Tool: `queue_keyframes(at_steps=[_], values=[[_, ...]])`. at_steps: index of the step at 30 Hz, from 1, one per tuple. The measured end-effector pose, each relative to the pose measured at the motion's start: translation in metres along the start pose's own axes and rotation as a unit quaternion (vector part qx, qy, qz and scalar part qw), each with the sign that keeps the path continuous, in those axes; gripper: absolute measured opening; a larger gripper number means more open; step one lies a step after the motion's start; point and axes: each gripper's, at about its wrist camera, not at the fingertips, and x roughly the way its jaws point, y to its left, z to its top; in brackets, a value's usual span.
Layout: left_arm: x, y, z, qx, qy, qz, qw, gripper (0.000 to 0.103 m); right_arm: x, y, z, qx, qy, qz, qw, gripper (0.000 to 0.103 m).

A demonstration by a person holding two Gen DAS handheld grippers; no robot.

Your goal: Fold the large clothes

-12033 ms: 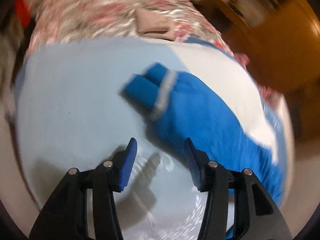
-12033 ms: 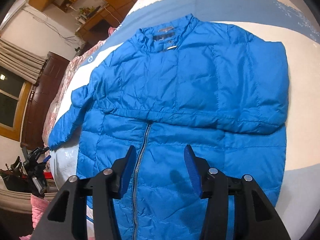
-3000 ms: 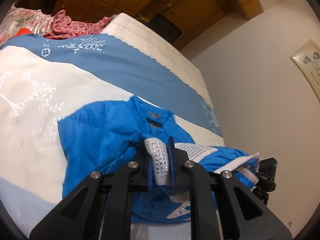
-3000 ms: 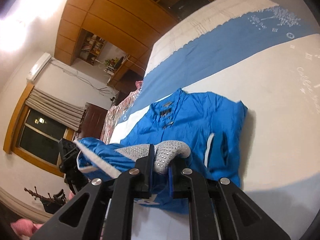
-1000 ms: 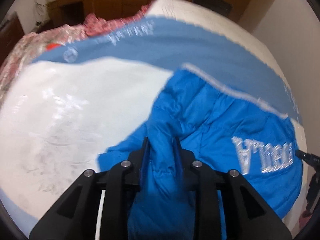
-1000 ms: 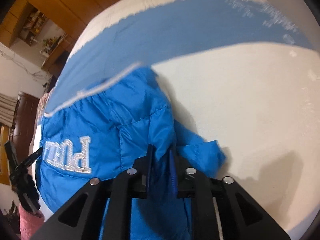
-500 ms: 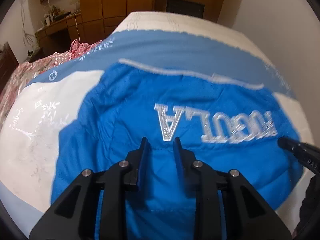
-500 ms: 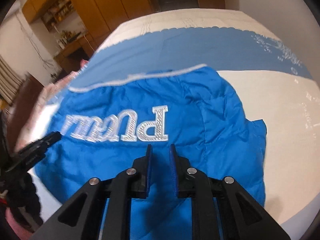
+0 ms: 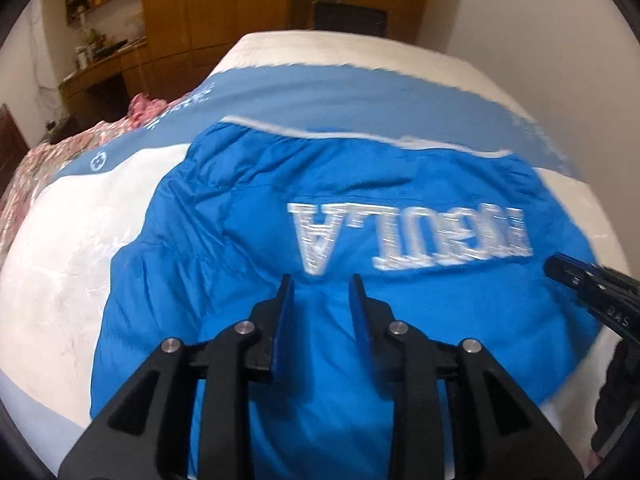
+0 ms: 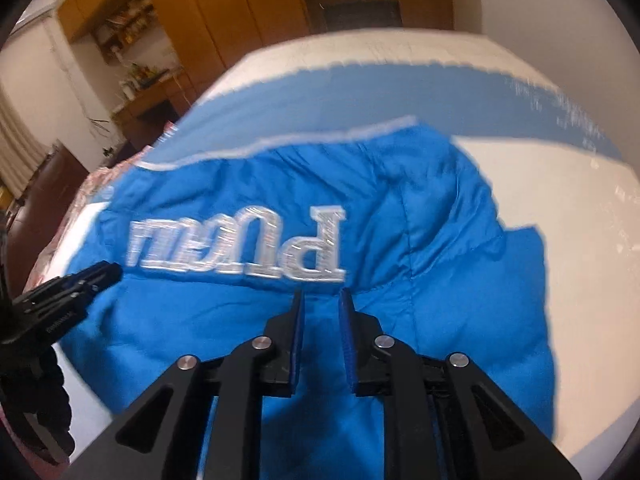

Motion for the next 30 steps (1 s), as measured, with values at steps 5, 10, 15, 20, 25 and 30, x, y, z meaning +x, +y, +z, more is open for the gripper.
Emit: queue_keyframes(at_steps=[5,10,15,20,25,30], values=[[0.006,-0.007,-0.026,0.013,0.023,-0.006,0.9996,0.031,0.009,0.01,-0.02,-0.005,0.026,0.008,1.0,0.019],[0.021,-0.006,-0.036,0.011,0.027,-0.005,0.9996,0.032,0.032,0.004,-0.034,0.001,0.031,0.01,0.999,0.017],[0.03,-0.002,-0.033,-0.003,0.038,-0.012,0.9992,0.032,0.039,-0.003,-0.035,0.018,0.027,0.021,0.999,0.017],[0.02,0.005,-0.023,-0.017,0.06,-0.03,0.9976,0.031,0.025,-0.003,-0.026,0.026,0.053,0.032,0.998,0.019],[-0.04,0.045,-0.006,-0.049,0.004,-0.014,0.9987,0.06,-0.038,-0.035,-0.01,0.061,-0.008,0.04,0.997,0.064],[-0.06,0.105,-0.005,-0.081,0.004,0.023,0.9964,0.069,-0.059,-0.109,0.004,0.149,0.002,0.085,0.985,0.078]])
